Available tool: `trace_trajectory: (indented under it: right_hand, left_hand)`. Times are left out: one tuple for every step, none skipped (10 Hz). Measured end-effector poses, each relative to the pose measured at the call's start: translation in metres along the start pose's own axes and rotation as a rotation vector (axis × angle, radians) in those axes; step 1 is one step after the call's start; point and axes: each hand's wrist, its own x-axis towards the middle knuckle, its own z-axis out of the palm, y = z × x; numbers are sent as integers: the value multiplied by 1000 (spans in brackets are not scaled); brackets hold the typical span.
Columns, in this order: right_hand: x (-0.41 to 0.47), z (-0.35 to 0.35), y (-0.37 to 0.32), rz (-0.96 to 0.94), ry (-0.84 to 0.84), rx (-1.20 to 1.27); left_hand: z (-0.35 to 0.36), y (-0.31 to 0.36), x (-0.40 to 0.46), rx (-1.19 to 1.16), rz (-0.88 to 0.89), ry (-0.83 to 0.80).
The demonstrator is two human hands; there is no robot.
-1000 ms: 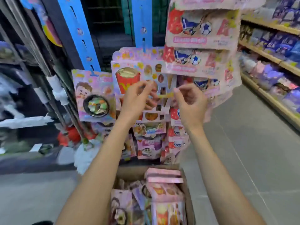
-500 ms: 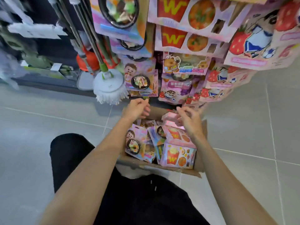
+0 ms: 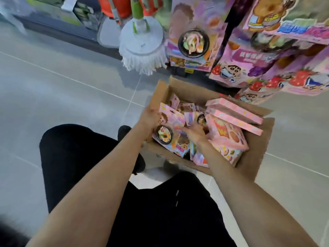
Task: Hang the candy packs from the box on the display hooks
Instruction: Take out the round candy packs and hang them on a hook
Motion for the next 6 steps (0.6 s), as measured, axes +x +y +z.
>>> trace_trajectory:
  right_hand:
    - [11, 28, -1, 26, -3, 9]
    - [16, 41, -2, 47, 62, -15]
    - [22, 35, 2, -8, 144, -135]
    - [20, 14, 7, -146, 194, -62]
    - [8, -2, 5, -179, 150, 52]
    - [-4, -14, 1, -228, 44, 130]
  left_hand:
    - [-15, -12, 4, -156, -48, 98]
    - [-25, -20, 4, -53, 2, 159]
    - [-33, -25, 10, 22, 4, 143]
    - [-25, -28, 18, 78, 14, 150]
    - [-15, -28, 17, 193, 41, 50]
    - [-7, -24, 8, 323, 63, -44]
